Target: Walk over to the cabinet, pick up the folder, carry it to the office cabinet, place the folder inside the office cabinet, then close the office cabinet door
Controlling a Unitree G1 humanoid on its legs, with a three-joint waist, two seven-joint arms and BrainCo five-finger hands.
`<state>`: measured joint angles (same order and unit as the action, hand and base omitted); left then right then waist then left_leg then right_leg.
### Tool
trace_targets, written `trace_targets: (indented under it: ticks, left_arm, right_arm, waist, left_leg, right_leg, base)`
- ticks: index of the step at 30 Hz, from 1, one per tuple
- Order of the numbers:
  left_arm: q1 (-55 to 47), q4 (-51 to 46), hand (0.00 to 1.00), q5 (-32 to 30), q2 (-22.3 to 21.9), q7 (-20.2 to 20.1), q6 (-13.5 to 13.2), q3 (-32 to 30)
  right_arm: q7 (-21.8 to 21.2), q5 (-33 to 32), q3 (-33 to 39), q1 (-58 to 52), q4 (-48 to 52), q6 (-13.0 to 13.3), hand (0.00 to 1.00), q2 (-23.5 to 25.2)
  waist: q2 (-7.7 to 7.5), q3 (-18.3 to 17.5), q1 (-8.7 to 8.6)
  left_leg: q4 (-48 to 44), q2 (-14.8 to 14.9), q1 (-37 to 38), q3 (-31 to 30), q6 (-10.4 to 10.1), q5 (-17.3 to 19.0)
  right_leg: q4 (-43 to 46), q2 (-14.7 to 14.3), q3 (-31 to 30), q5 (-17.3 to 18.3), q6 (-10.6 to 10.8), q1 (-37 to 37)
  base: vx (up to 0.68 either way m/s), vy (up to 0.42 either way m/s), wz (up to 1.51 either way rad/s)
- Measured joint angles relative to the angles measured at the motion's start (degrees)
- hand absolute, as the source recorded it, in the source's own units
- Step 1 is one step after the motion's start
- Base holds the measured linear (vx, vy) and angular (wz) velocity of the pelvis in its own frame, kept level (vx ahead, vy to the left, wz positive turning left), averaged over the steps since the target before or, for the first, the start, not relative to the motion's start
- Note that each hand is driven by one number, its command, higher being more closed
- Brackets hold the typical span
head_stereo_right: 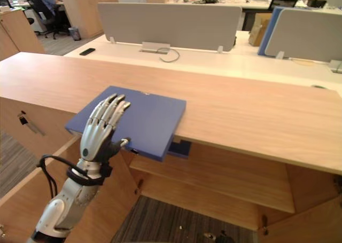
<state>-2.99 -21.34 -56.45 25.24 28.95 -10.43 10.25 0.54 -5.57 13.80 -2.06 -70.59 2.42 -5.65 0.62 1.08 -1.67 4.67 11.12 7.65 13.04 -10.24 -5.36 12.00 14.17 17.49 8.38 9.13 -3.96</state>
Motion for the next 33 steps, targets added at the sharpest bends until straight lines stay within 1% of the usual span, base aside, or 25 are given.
trace_targets:
  ticks: [10,15,18,21,24,28,33]
  left_arm:
    - [4.57,-2.49,0.0,0.05,-0.05,2.36,2.09,-2.14]
    - [4.97,-3.3,0.0,0.1,-0.14,3.23,2.55,-2.83]
    - [4.89,-4.46,0.0,0.11,-0.25,3.23,2.34,-2.83]
    - [3.11,-5.36,0.0,0.16,-0.81,3.21,1.47,-2.81]
    - [-0.49,-5.42,0.0,0.2,-2.64,3.15,0.77,-2.77]
    - [-4.1,-5.33,0.0,0.19,-3.34,3.11,0.53,-2.49]
    - [-5.61,-4.35,0.0,0.08,-3.54,2.13,0.31,-2.2]
  right_arm:
    - [-0.01,-0.01,0.19,-0.37,-0.06,-0.02,0.0,-0.23]
    - [0.01,0.0,0.86,-0.5,-0.51,-0.05,0.0,-0.32]
    - [0.02,0.02,1.22,-0.5,-1.19,-0.05,0.0,-0.41]
    - [0.03,0.02,1.41,-1.02,-1.22,-0.05,0.0,-0.58]
    - [0.04,0.03,1.12,-1.86,-1.44,-0.06,0.0,-0.92]
    - [0.08,0.02,0.56,-2.6,-1.62,-0.06,0.0,-1.18]
    - [0.19,0.05,-0.43,-2.76,-1.62,-0.07,0.0,-1.4]
  waist:
    - [0.12,-0.02,0.13]
    - [0.14,-0.03,0.16]
    - [0.15,-0.02,0.44]
    - [0.17,-0.01,0.6]
    - [0.18,0.0,0.78]
    - [0.16,0.01,0.99]
    - [0.19,0.04,1.01]
  left_leg:
    - [0.09,-0.05,0.29,-0.78,-0.01,0.04]
    - [0.1,-0.06,0.28,-0.79,0.0,0.04]
    - [0.13,-0.07,0.28,-0.79,0.02,0.07]
    - [0.13,-0.07,0.28,-0.79,0.04,0.14]
    - [0.13,-0.07,0.28,-0.79,0.01,0.27]
    - [0.13,-0.07,0.27,-0.8,0.03,0.36]
    - [0.13,-0.07,0.27,-1.05,0.05,0.38]
  right_leg:
    - [-0.79,-0.03,1.03,-0.01,0.09,-1.33]
    - [-1.07,-0.05,1.14,-0.02,0.1,-1.47]
    - [-1.18,-0.06,1.17,-0.02,0.1,-1.51]
    - [-1.4,-0.1,1.19,-0.02,0.1,-1.59]
    - [-1.69,-0.15,1.24,-0.07,0.17,-1.76]
    - [-1.97,-0.22,1.34,-0.11,0.21,-1.96]
    - [-2.33,-0.26,1.71,-0.18,0.28,-2.38]
  base:
    - [0.0,-0.004,0.04]
    - [0.0,0.0,0.0]
    - [0.0,0.0,0.0]
    - [0.0,0.0,0.0]
    - [0.0,0.0,0.0]
    - [0.0,0.0,0.0]
    - [0.0,-0.003,0.02]
